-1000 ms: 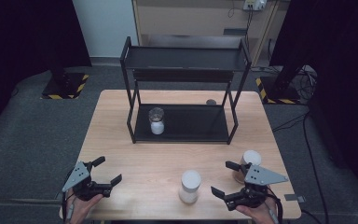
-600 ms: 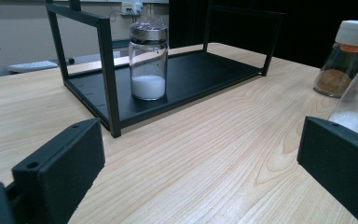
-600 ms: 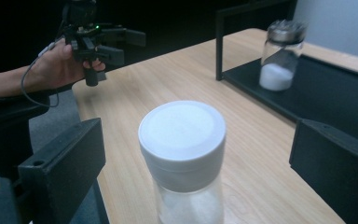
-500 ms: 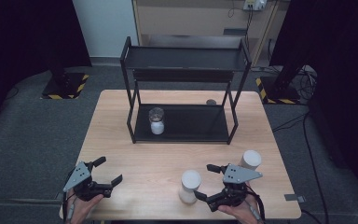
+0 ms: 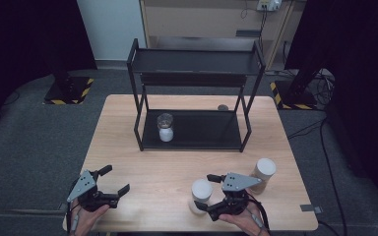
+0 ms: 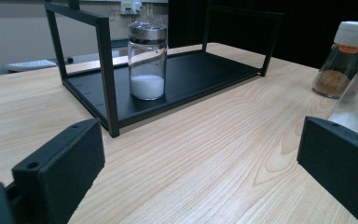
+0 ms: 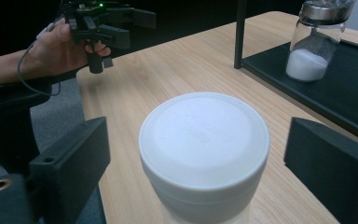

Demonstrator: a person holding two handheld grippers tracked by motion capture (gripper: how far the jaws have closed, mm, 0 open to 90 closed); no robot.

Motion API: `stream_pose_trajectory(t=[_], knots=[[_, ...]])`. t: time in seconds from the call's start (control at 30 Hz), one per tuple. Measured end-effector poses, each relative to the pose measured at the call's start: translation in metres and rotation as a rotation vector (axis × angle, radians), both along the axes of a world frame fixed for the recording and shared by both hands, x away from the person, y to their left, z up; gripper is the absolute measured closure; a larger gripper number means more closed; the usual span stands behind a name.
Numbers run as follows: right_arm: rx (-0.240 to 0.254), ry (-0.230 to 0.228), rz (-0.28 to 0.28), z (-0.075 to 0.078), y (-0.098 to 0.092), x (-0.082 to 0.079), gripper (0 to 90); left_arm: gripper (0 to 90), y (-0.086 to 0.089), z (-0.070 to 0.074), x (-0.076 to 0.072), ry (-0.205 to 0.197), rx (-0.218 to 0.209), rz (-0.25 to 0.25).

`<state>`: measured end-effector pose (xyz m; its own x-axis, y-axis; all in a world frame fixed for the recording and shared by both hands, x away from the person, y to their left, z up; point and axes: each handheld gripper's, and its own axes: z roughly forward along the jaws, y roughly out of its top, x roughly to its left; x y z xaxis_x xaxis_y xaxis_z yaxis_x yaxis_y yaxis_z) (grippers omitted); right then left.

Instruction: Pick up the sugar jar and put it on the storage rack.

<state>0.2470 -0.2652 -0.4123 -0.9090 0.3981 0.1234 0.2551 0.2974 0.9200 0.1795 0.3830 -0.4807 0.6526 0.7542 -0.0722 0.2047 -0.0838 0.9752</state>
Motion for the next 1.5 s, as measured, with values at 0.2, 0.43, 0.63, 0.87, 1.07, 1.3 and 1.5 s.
stream_pose_trajectory(t=[0.2, 0.43, 0.63, 0.87, 1.07, 1.3, 1.5], knots=[[-0.029, 0.005, 0.015, -0.004, 0.007, 0.005, 15.1, 0.0, 0.0, 0.0, 0.0, 0.002, -0.001, 0.0], [-0.038, -0.035, 0.019, -0.01, 0.011, 0.003, 29.9, 0.0, 0.0, 0.0, 0.001, 0.005, -0.002, -0.002], [-0.039, -0.053, 0.002, -0.01, 0.011, -0.001, 33.6, 0.0, 0.0, 0.0, 0.001, 0.005, -0.002, -0.003], [-0.048, -0.048, -0.003, -0.008, 0.013, -0.001, 33.7, 0.0, 0.0, 0.0, 0.001, 0.006, -0.003, -0.004], [-0.061, -0.036, 0.0, -0.003, 0.016, 0.003, 33.7, 0.0, 0.0, -0.001, 0.002, 0.008, -0.003, -0.006], [-0.06, -0.045, 0.003, 0.005, 0.02, 0.008, 33.7, 0.0, 0.0, -0.001, 0.002, 0.008, -0.005, -0.008], [-0.065, -0.044, -0.013, 0.02, 0.026, 0.014, 33.7, 0.0, 0.001, -0.001, 0.002, 0.008, -0.006, -0.009]])
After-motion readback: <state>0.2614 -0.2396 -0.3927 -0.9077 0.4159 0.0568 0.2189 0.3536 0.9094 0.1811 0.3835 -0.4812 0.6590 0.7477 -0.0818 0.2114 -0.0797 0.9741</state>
